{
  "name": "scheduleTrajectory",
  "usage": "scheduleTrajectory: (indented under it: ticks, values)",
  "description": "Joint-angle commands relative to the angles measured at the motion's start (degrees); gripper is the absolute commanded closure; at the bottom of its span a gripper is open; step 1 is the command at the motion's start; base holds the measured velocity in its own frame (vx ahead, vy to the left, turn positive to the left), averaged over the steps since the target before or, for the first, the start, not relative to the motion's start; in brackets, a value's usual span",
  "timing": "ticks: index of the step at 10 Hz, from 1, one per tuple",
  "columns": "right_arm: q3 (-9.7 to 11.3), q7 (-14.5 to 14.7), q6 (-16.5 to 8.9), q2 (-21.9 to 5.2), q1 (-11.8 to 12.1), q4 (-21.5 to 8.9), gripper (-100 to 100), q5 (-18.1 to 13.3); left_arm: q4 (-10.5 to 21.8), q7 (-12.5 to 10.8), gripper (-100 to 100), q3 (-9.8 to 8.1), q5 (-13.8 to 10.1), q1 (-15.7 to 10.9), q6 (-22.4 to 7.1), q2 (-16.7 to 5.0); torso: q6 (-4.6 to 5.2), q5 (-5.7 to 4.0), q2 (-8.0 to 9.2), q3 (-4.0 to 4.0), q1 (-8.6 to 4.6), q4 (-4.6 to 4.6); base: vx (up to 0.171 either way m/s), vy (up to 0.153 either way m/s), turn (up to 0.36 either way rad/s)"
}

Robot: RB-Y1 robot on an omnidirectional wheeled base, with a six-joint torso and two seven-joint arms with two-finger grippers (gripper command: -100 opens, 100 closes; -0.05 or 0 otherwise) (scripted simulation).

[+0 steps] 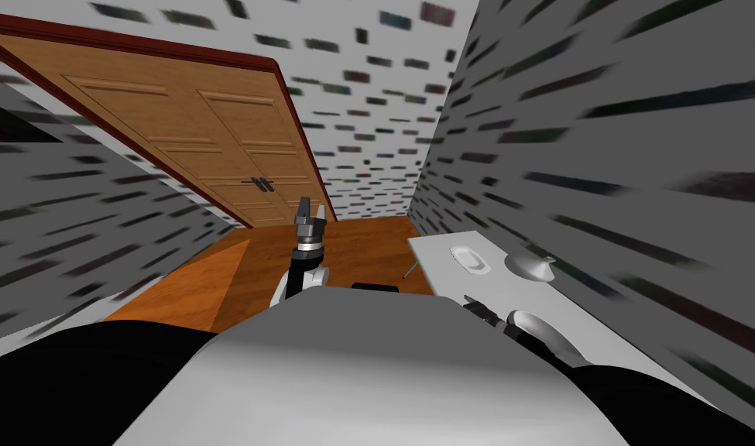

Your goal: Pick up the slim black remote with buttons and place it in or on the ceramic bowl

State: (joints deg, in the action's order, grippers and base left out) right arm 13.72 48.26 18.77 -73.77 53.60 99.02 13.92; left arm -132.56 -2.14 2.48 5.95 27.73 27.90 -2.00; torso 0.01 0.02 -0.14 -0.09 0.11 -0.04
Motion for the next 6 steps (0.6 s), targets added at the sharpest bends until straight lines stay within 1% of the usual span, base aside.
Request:
scheduleTrajectory:
  ticks: [1,2,3,6]
  values:
    - [0.7,0.2,0.0,-2.1,2.4,-1.9,-100,0.6,0.0,0.0,0,0.00,0.0,0.0,0.0,0.0,0.00,0.00,0.00,0.00,0.00,0.00,0.039,0.011,0.055]
    - [1.6,0.7,-0.7,-3.2,4.1,-3.1,-100,0.9,0.0,0.0,0,0.00,0.0,0.0,0.0,0.0,0.00,0.01,0.02,0.01,-0.02,0.00,0.051,0.015,0.084]
    - [1.6,0.7,-0.7,-3.2,4.1,-3.1,-100,0.9,0.0,0.0,0,0.00,0.0,0.0,0.0,0.0,0.01,-0.01,0.00,0.00,-0.01,0.00,0.035,0.018,0.028]
    - [3.9,1.5,-2.4,-5.7,8.8,-6.2,-100,1.5,0.0,0.0,0,0.00,0.0,0.0,0.0,0.0,0.00,0.01,0.04,0.02,0.05,0.01,0.038,0.027,0.067]
